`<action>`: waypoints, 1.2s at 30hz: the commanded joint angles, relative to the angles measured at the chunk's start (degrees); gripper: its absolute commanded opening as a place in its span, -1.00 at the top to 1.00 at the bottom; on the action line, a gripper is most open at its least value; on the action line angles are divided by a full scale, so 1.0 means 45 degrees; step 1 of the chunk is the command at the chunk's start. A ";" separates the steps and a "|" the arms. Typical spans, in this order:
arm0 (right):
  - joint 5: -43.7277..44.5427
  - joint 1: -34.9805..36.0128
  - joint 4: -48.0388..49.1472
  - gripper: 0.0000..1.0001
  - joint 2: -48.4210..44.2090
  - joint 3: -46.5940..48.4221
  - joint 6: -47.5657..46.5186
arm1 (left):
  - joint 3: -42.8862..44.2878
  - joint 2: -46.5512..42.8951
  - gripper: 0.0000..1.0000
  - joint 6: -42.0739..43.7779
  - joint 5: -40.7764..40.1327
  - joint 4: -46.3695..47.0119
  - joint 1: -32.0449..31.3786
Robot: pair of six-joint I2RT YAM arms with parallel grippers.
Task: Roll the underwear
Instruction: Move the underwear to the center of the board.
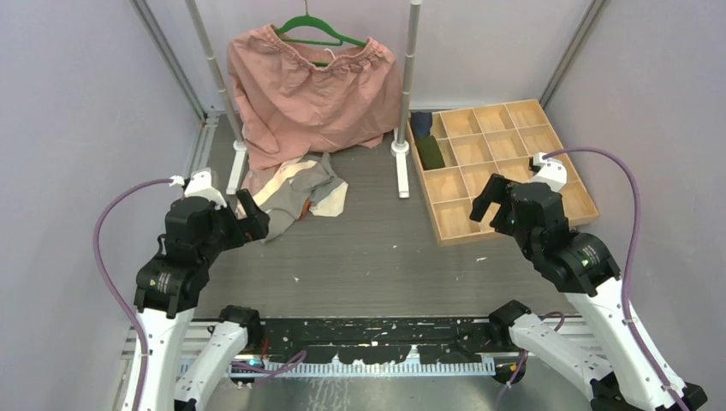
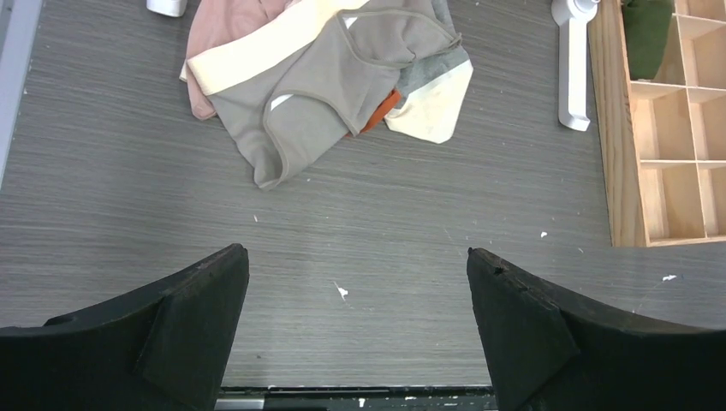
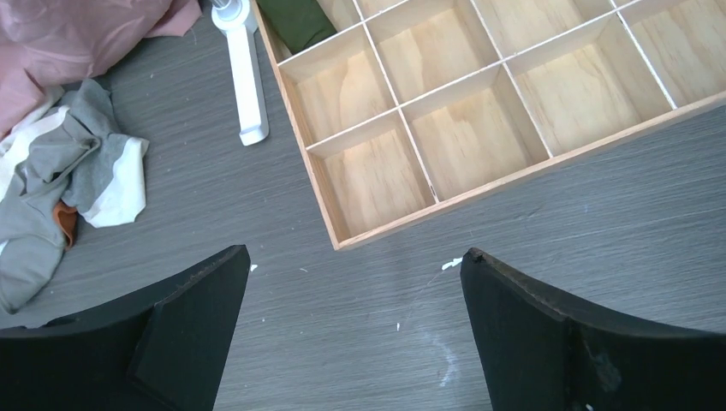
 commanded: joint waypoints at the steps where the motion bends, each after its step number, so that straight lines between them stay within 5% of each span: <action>1: 0.0355 -0.0011 0.0424 -0.99 0.0000 -0.0055 -0.0012 | -0.0440 -0.0100 -1.00 0.0077 -0.0295 0.0992 -0.0049; 17: -0.1152 -0.0029 0.0646 -0.99 -0.0245 -0.0829 -0.0231 | -0.1798 -0.0328 -1.00 0.0246 -0.0017 0.1810 -0.0049; 25: -0.3180 0.0429 0.2857 -0.99 0.2985 -0.0752 0.0228 | -0.2116 -0.0295 -0.99 0.0134 0.0088 0.2089 -0.0049; 31: -0.4195 0.2383 0.6885 -0.99 0.5680 -0.1113 0.1234 | -0.2320 -0.0423 -0.99 -0.0026 0.0219 0.2357 -0.0050; 36: -0.3798 0.4141 0.8888 -0.99 0.9275 0.0711 0.1529 | -0.2238 -0.0222 -0.99 -0.0015 0.0133 0.2236 -0.0051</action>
